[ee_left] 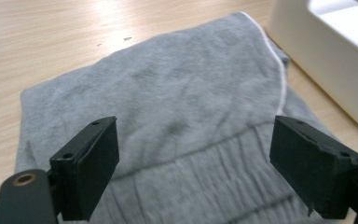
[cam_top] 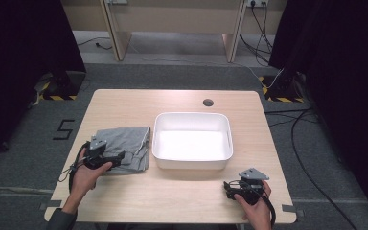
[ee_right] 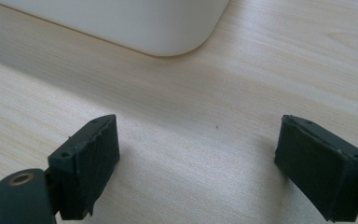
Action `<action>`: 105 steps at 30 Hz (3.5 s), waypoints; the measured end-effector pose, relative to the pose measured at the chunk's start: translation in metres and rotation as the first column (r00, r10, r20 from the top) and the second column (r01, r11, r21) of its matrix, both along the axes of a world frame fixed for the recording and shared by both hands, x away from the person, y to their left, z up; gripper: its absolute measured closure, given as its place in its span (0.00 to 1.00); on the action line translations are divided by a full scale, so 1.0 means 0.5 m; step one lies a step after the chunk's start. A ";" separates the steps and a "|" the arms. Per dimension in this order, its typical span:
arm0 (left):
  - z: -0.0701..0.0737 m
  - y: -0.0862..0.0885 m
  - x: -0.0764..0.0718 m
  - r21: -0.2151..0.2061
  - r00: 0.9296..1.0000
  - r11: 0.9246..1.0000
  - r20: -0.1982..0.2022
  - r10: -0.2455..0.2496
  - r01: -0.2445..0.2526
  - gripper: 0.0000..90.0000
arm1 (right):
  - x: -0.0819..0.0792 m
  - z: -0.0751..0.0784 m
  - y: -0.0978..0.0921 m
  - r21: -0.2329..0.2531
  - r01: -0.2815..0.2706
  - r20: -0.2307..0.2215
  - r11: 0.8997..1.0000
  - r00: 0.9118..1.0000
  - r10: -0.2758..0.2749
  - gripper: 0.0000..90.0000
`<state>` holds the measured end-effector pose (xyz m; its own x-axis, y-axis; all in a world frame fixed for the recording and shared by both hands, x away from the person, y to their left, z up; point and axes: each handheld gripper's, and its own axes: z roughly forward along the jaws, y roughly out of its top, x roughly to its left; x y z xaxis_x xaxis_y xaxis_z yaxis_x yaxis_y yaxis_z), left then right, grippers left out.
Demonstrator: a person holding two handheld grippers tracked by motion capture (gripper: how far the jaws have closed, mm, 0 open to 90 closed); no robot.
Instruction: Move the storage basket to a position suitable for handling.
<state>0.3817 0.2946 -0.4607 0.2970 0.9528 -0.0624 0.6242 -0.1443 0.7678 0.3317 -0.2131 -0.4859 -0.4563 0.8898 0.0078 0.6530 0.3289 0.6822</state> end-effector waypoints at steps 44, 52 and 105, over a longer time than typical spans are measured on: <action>-0.063 0.007 -0.140 -0.031 0.997 0.999 -0.074 0.034 -0.036 0.25 | 0.001 0.000 0.001 0.000 0.002 -0.001 1.000 1.000 -0.002 0.15; -0.061 -0.008 -0.201 -0.029 0.998 0.999 -0.060 0.018 -0.020 0.25 | 0.001 0.000 0.001 0.000 0.002 -0.001 1.000 1.000 -0.002 0.15; -0.015 -0.316 -0.255 -0.088 0.897 0.907 -0.131 -0.421 0.413 0.19 | 0.001 0.000 0.002 0.000 0.005 -0.004 1.000 1.000 -0.005 0.14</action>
<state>0.2544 0.1365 -0.4683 0.6500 0.7373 -0.1841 0.6204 -0.3750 0.6889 0.3320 -0.2123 -0.4860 -0.4522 0.8919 0.0098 0.6569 0.3256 0.6800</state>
